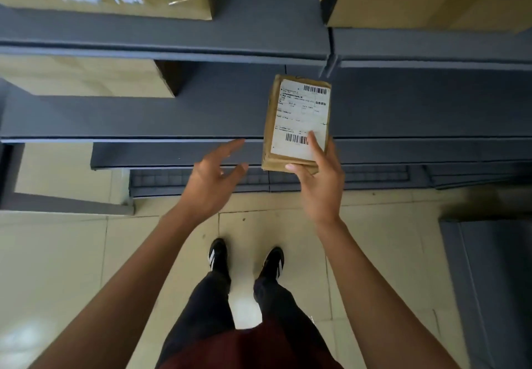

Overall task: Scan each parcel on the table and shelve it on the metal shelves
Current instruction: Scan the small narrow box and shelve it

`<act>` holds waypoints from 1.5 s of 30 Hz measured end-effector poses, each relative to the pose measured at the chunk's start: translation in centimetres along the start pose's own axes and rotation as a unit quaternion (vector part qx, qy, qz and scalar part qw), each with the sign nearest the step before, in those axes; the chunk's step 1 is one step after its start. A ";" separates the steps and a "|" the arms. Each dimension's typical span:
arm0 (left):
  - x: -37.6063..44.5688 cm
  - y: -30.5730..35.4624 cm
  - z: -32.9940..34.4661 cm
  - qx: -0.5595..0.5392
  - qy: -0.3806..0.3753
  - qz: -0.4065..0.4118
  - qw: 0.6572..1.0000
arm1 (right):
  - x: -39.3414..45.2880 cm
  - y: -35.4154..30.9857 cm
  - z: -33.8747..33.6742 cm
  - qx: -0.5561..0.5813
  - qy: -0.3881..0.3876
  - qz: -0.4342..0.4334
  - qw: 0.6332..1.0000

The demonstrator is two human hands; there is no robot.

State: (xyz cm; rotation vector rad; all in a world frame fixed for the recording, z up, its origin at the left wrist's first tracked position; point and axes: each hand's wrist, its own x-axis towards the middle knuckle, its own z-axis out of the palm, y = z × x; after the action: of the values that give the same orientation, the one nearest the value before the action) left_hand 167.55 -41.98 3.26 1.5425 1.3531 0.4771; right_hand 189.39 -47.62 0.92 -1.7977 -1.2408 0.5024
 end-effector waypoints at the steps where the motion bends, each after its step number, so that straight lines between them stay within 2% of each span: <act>1: 0.1 -0.1 0.3 0.000 0.005 -0.003 1.000 | 0.5 0.2 0.1 0.002 -0.011 -0.007 1.000; 5: 0.9 -0.7 1.0 0.014 0.022 -0.001 1.000 | 2.1 1.4 1.7 0.014 -0.039 -0.045 0.998; 10: 2.2 -1.9 1.3 0.037 0.031 0.018 0.999 | 3.3 2.5 4.3 0.013 -0.040 -0.065 0.997; 17: 4.5 -5.0 1.6 0.040 0.057 0.047 0.996 | 5.3 4.2 6.9 -0.045 -0.052 -0.078 0.995; 28: 10.1 -7.8 0.9 0.007 0.106 0.111 0.988 | 9.6 5.5 10.2 -0.075 -0.017 -0.096 0.992; 45: 17.8 -7.7 0.0 0.045 0.156 0.217 0.963 | 17.8 6.2 14.9 -0.023 0.035 -0.151 0.988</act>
State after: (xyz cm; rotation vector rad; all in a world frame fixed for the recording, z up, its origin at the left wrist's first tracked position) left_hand 168.95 -26.76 -8.64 1.9071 1.2773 0.9770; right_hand 189.43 -26.04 -9.73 -1.6128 -1.4533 0.2388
